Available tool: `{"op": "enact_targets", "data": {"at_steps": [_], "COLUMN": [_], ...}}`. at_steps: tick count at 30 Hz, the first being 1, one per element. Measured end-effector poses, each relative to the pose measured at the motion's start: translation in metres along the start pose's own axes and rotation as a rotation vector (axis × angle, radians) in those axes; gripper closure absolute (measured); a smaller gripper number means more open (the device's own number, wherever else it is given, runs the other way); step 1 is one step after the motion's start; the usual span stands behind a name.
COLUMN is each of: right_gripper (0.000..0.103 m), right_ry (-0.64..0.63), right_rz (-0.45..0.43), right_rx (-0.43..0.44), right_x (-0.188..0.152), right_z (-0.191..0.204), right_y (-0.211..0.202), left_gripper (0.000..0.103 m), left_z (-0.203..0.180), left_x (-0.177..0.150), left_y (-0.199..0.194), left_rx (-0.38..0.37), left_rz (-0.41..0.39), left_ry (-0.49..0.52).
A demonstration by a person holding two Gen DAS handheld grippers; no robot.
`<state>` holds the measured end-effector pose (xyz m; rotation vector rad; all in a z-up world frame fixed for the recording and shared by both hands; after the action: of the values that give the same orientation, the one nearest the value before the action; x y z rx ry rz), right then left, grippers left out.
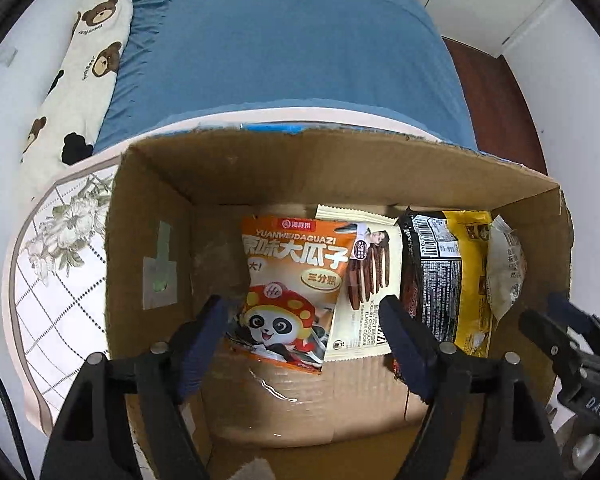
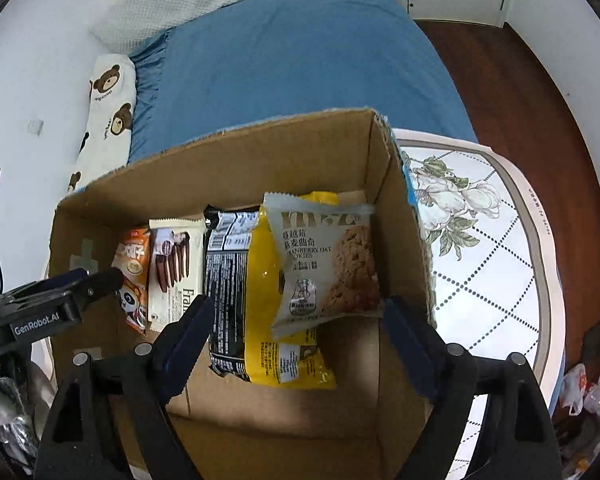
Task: Organize snacks
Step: 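Carry both packs into the box and release them beside the others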
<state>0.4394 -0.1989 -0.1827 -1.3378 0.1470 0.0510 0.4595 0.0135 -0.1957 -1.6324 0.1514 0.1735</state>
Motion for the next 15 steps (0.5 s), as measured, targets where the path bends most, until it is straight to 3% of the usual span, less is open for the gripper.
{"op": "enact_targets", "data": {"at_steps": [6, 15], "right_gripper": [0.014, 0.014], "right_ry": [0.014, -0.034], "right_rz": [-0.002, -0.080], "right_rx": [-0.003, -0.078], "right_x": [-0.010, -0.047], "right_z": [0.001, 0.018], "right_y": [0.004, -0.012], "left_gripper": [0.026, 0.026], "left_z": [0.002, -0.004], "left_x": [-0.019, -0.072], "left_y": [-0.005, -0.035], "left_rx": [-0.005, 0.039], "left_rz": [-0.055, -0.221], "left_ry": [-0.017, -0.016]}}
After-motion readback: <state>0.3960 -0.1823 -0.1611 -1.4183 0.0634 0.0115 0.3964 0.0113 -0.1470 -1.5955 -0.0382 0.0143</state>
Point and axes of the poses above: each gripper's, at about its wrist camera, not at the fingertips, and y roughly the way its jaws point, z to its left, x to its top, the point moved 3 cm from there along y, roughly the way its jaws point, and after that the axes turned 15 degrees about z, right-handed, at the moved point
